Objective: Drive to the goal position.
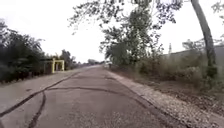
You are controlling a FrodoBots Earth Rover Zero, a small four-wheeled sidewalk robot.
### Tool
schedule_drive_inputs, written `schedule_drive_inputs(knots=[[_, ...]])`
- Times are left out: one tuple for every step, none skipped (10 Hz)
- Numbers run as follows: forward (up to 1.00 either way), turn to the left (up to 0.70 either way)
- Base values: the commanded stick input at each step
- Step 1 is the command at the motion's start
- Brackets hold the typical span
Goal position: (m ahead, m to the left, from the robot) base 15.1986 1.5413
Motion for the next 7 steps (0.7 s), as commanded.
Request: schedule_drive_inputs(knots=[[0.85, 0.34], [0.85, 0.11], [0.85, 0.02], [0.85, 0.00], [0.85, 0.00], [0.85, 0.00], [0.85, 0.00]])
